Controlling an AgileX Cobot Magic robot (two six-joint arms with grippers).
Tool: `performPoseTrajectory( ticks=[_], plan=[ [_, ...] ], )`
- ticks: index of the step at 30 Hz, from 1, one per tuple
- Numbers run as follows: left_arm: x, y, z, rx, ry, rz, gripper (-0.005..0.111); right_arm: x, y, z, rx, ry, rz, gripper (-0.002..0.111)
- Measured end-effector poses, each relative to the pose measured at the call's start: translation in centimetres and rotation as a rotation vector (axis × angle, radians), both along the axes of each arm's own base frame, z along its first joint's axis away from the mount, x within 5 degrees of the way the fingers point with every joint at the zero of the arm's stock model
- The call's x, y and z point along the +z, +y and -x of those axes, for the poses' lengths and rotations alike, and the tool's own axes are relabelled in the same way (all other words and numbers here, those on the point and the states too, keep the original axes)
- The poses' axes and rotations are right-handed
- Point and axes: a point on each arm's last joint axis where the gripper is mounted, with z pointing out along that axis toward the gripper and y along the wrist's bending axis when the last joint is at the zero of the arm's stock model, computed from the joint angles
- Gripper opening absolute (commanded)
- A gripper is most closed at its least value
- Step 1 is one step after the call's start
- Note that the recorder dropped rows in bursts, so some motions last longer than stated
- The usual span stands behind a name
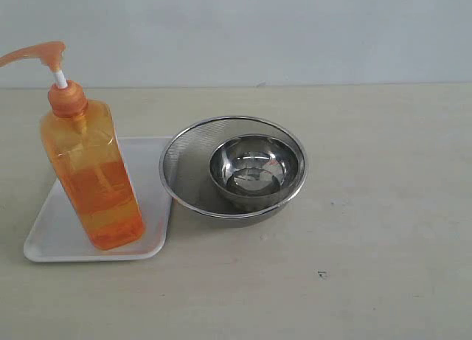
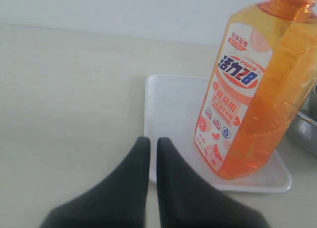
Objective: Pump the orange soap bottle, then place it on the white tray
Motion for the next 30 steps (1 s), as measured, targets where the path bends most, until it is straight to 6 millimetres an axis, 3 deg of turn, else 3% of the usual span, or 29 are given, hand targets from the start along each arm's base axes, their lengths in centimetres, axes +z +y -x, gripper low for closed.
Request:
performPoseTrajectory(
  ticks=[10, 30],
  plan=[
    [0.0, 0.0, 0.0, 0.0, 0.0, 0.0, 0.005, -2.8, -1.3, 0.7, -0.194, -0.058, 0.047, 0.0],
    [0.0, 0.0, 0.0, 0.0, 0.0, 0.0, 0.005, -5.7, -0.7, 1.0, -0.108, 0.15, 0.13, 0.0]
  ],
)
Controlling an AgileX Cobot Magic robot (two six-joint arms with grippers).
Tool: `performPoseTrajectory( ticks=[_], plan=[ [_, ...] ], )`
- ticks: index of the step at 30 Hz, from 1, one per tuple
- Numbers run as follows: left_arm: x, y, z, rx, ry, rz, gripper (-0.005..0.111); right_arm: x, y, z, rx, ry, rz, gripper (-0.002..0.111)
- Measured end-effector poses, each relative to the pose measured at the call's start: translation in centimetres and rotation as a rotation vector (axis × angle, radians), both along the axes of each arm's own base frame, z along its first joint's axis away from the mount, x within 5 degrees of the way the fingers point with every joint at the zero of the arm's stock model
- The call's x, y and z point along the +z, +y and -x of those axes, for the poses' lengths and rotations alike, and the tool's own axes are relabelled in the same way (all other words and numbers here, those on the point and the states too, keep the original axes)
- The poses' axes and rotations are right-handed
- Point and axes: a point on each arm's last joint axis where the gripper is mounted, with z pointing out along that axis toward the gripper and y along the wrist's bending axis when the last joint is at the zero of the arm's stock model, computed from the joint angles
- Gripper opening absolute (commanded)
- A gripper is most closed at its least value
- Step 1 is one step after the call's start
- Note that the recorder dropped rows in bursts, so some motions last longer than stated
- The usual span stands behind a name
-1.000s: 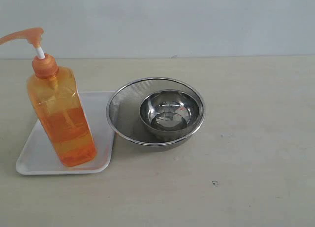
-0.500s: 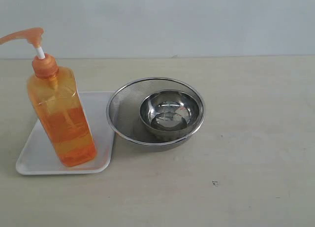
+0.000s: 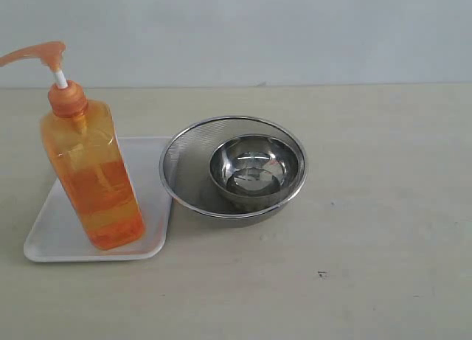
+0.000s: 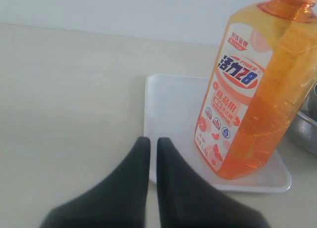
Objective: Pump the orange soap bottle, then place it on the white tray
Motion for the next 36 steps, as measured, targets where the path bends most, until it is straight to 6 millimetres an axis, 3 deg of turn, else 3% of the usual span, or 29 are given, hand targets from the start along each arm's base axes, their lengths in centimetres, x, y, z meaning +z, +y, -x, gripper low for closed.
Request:
performPoseTrajectory(
  ticks=[4, 12, 36],
  plan=[
    [0.0, 0.0, 0.0, 0.0, 0.0, 0.0, 0.005, -0.2, -0.4, 0.0, -0.021, 0.011, 0.088, 0.0],
    [0.0, 0.0, 0.0, 0.0, 0.0, 0.0, 0.005, -0.4, -1.5, 0.0, -0.149, 0.031, 0.095, 0.0],
    [0.0, 0.0, 0.0, 0.0, 0.0, 0.0, 0.005, -0.4, -1.7, 0.0, -0.159, 0.038, 0.116, 0.0]
  ],
)
